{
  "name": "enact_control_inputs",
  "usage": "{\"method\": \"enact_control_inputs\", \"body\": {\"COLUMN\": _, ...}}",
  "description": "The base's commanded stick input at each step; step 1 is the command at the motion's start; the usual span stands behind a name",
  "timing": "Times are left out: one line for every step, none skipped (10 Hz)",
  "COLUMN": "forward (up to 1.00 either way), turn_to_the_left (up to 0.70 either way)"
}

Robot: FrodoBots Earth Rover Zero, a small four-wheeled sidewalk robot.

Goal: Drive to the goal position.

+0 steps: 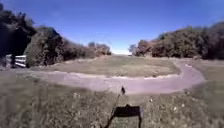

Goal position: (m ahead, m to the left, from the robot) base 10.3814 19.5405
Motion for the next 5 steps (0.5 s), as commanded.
{"method": "enact_control_inputs", "body": {"forward": 1.0, "turn_to_the_left": 0.0}}
{"method": "enact_control_inputs", "body": {"forward": 1.0, "turn_to_the_left": 0.0}}
{"method": "enact_control_inputs", "body": {"forward": 1.0, "turn_to_the_left": 0.0}}
{"method": "enact_control_inputs", "body": {"forward": 1.0, "turn_to_the_left": 0.0}}
{"method": "enact_control_inputs", "body": {"forward": 1.0, "turn_to_the_left": 0.0}}
